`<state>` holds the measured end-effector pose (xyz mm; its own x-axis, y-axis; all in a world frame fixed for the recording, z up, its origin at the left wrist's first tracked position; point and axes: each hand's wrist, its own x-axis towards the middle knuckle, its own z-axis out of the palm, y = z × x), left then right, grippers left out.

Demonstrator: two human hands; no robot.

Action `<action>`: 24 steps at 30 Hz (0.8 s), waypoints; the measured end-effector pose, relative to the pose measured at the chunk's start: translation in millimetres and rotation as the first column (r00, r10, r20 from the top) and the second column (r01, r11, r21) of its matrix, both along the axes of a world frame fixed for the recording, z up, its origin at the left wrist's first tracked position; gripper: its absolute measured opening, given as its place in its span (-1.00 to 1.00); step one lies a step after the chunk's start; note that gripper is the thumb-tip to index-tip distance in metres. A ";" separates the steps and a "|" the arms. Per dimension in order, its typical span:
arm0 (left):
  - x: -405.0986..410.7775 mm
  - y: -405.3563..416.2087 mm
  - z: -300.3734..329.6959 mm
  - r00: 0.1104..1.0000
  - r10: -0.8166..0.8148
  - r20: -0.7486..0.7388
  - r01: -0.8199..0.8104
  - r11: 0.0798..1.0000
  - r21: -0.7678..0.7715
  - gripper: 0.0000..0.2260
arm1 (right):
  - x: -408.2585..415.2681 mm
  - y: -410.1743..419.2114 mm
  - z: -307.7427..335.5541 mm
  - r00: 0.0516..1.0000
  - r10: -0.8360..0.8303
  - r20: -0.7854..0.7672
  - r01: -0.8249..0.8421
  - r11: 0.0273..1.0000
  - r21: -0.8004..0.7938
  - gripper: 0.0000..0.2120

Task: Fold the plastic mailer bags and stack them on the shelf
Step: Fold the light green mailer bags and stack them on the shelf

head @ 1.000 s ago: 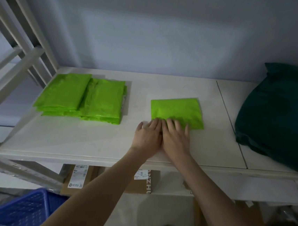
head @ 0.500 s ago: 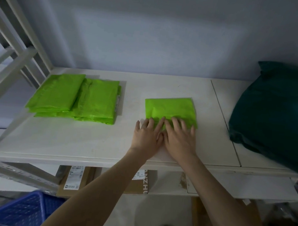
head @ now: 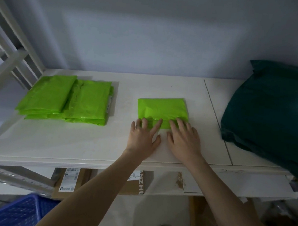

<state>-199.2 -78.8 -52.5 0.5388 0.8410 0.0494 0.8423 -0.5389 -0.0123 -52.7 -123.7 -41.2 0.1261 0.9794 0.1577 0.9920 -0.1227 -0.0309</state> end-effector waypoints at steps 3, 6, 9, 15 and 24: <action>1.7 -0.2 -2.0 1.000 0.013 0.004 -0.013 0.999 0.034 -0.39 | 1.9 -1.1 -0.1 0.999 0.018 -0.050 -0.019 1.000 -0.022 -0.58; 3.2 -1.8 0.3 1.000 0.016 0.007 -0.016 1.000 0.027 -0.39 | 4.3 -1.0 3.0 0.997 0.028 -0.069 -0.032 0.998 -0.056 -0.54; 3.3 -1.7 2.2 1.000 0.013 -0.023 -0.014 1.000 -0.013 -0.37 | 4.7 -0.9 3.5 0.996 0.011 -0.088 -0.016 0.998 -0.057 -0.55; 4.5 -0.7 -1.8 0.999 0.025 -0.030 -0.025 1.000 0.004 -0.45 | 4.1 -0.7 3.9 0.996 -0.015 -0.091 0.007 0.996 -0.084 -0.52; 8.8 -6.1 -3.5 0.994 0.094 0.053 -0.093 0.996 -0.011 -0.46 | 6.7 -4.9 -3.5 0.992 -0.116 -0.050 0.116 0.993 -0.009 -0.57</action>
